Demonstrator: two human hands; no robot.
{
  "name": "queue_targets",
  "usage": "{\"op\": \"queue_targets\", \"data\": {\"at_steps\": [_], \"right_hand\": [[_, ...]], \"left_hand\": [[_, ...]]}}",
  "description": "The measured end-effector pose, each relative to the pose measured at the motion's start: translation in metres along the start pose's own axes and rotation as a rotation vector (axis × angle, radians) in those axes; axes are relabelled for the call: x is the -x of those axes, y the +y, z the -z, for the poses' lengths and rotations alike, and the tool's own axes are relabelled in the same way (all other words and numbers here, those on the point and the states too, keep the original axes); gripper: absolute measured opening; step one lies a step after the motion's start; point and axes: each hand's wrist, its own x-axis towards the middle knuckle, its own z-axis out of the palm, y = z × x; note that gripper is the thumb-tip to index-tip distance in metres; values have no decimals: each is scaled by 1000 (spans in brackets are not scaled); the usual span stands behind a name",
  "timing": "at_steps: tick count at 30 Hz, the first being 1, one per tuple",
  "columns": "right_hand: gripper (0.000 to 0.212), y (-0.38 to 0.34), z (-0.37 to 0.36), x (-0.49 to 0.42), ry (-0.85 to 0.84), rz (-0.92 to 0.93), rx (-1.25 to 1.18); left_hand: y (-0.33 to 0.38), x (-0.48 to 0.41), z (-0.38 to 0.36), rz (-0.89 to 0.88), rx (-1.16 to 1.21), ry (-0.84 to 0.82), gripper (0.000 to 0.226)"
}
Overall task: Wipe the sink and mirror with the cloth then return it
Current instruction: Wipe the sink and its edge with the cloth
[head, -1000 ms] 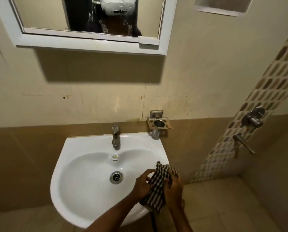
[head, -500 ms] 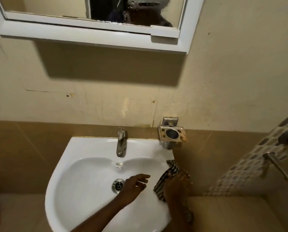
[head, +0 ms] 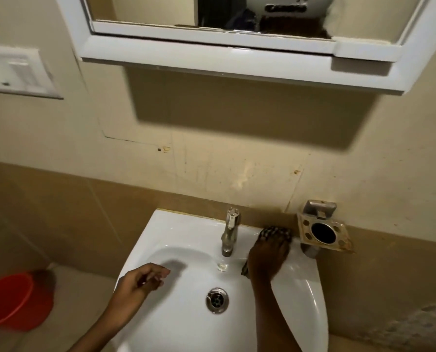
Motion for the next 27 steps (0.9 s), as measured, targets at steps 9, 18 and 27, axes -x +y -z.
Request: {"op": "queue_targets", "data": {"at_steps": [9,18,27], "right_hand": [[41,-12,-35,19,-42,407,-113],[31,-8,-24,88,-193,345,-194],[49,-101,-85,59,-195,388,-83]], "left_hand": [[-3,-12,7,30,31,-45,20],[-7,-40,29,57,-85,97,30],[-20,-47,60,211,-73,226,39]]}}
